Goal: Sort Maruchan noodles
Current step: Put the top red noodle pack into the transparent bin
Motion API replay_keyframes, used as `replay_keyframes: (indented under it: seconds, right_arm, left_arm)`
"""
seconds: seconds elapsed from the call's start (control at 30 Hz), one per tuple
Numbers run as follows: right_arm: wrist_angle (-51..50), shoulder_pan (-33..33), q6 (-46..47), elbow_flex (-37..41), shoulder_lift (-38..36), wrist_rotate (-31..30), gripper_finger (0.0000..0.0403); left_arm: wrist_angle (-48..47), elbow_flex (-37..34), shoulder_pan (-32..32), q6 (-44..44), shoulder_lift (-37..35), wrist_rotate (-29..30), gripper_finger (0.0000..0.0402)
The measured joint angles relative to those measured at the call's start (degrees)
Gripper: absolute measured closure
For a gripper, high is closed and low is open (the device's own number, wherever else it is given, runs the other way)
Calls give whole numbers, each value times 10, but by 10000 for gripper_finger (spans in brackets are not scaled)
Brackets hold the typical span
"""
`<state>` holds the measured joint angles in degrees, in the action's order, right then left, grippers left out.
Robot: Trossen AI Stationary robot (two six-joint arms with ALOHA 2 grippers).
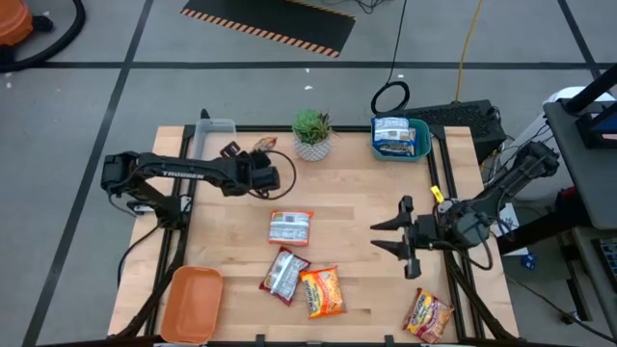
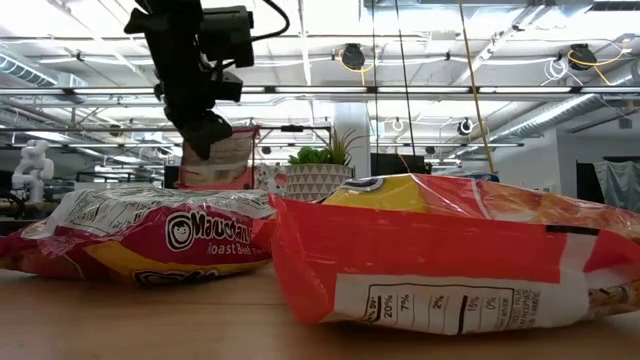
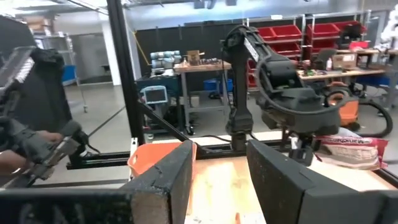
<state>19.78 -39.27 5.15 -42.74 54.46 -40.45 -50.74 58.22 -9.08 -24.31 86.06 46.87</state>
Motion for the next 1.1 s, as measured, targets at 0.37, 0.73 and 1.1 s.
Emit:
replay_keyframes:
  seconds: [0.37,0.73,1.1]
  right_arm:
    - [-16,-6,-41,0,0,-2,257]
    - [-34,-5,-74,0,0,-4,257]
    - [-1,-5,-75,0,0,-2,257]
  left_arm:
    - [4,1,-70,-16,-71,-23,265]
    - [1,2,-174,39,-232,-43,265]
    - [-34,2,-265,62,-242,-48,265]
